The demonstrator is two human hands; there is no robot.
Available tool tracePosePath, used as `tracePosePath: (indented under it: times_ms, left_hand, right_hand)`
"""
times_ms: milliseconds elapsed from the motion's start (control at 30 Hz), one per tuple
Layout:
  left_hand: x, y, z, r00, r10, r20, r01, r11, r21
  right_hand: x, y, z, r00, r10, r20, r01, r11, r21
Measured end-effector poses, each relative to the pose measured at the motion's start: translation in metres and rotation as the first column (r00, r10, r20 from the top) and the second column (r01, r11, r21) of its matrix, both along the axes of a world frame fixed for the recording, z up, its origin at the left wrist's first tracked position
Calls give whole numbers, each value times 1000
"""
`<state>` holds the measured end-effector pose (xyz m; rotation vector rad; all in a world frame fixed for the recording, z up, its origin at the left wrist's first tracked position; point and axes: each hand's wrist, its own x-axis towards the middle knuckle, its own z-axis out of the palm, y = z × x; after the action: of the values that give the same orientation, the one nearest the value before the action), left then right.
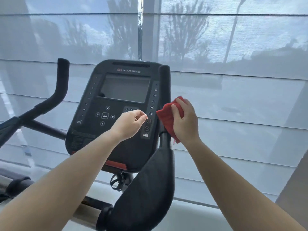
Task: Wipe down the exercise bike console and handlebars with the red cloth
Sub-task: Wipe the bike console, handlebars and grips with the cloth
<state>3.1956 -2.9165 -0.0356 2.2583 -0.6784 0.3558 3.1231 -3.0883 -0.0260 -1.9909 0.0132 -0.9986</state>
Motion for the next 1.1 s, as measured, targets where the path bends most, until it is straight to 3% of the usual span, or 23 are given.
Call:
tracePosePath:
  times_ms: [100,200,300,467,867,1000,1100]
  left_hand:
    - [26,-1,-7,998,5,55,-10,996,92]
    - [46,-2,-19,988,-19,150,-3,990,143]
    - [56,-3,-31,979,-12,204,-13,993,118]
    - [57,2,-47,984,-84,155,30,948,318]
    - [52,-10,-49,988,-144,62,113,930,350]
    - [57,-1,-44,988,-149,25,131,925,356]
    - [64,12,-46,994,-112,3,103,924,367]
  right_hand:
    - [15,-2,-9,963,176,-203,-173,984,34]
    - [19,-9,-20,949,242,-201,-235,970,59]
    - [14,-15,-24,957,215,-193,-213,977,32]
    - [17,-7,-10,983,98,-157,-104,994,-32]
    - [-23,13,-11,974,1,-226,-17,998,-67]
    - [-26,12,12,988,-76,-136,78,997,9]
    - [-26,26,11,970,-50,-236,17,990,-141]
